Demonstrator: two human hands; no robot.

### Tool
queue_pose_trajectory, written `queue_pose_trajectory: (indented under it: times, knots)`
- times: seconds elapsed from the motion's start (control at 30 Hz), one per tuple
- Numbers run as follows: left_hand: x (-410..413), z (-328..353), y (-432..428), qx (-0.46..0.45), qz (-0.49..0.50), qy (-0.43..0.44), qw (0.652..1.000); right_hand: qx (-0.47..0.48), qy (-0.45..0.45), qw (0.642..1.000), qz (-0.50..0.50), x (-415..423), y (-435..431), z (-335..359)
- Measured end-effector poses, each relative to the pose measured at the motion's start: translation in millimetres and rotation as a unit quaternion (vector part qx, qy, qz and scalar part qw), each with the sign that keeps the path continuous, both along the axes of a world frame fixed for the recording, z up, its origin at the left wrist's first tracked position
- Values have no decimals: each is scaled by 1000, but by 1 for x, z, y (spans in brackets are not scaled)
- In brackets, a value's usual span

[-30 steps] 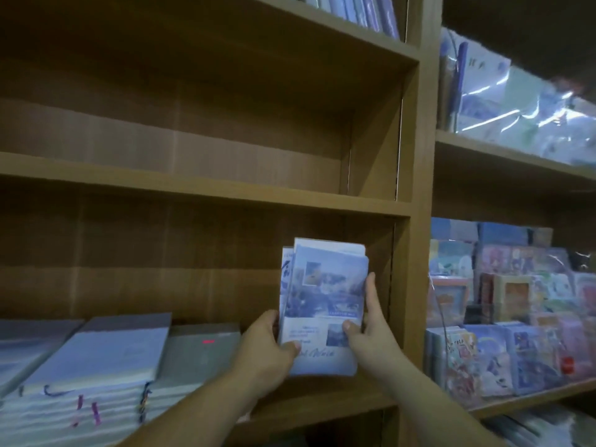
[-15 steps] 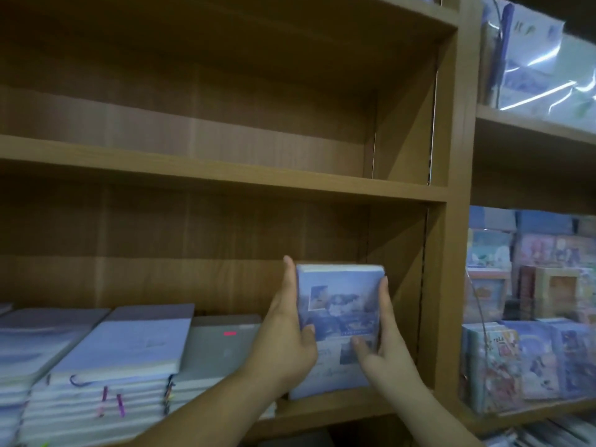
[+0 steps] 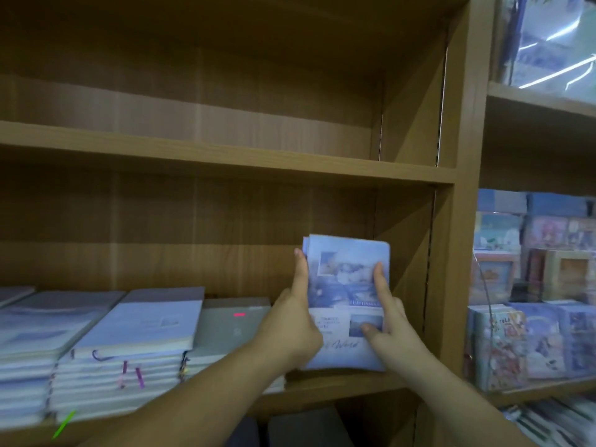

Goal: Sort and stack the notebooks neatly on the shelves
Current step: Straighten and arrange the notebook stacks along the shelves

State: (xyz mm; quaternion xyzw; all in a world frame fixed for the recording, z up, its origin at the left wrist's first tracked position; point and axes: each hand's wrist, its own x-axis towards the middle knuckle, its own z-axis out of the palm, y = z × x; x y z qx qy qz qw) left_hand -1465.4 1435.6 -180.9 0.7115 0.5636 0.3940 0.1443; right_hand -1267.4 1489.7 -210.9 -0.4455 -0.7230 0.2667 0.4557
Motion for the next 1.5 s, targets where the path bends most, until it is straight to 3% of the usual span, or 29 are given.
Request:
queue_pose_trajectory:
  times: [0.13, 0.23, 0.4, 0.5, 0.6, 0.8, 0.9, 1.03, 1.13, 1.33, 1.5]
  knots:
    - [-6, 12, 14, -21, 16, -42, 999, -116, 86, 989, 24, 9, -3, 25]
    - [-6, 6, 16, -52, 40, -12, 998, -173, 73, 982, -12, 5, 6, 29]
    - [-26, -2, 8, 48, 94, 217, 971, -248, 15, 968, -34, -7, 17, 14]
    - [-42, -10, -2, 75, 66, 261, 960, -257, 3, 965, -45, -14, 16, 8]
    - [-54, -28, -8, 92, 0, 274, 957, -224, -6, 971, -78, -22, 22, 4]
    - [-73, -46, -21, 102, -1, 287, 953, -151, 7, 985, -77, -25, 21, -6]
    - [-77, -43, -27, 112, 0, 275, 955, -88, -84, 985, -119, -15, 16, -4]
    - [-67, -35, -25, 93, -1, 324, 942, -150, -146, 978, 19, 1, 5, -2]
    - [-63, -33, -21, 83, 1, 360, 929, -113, -247, 962, 37, 7, 3, -15]
    - [-91, -46, -37, 160, 39, 348, 923, -36, -176, 983, -31, -6, 1, -31]
    - [-93, -48, -40, 127, 51, 323, 936, -27, -171, 985, -16, -7, 1, -33]
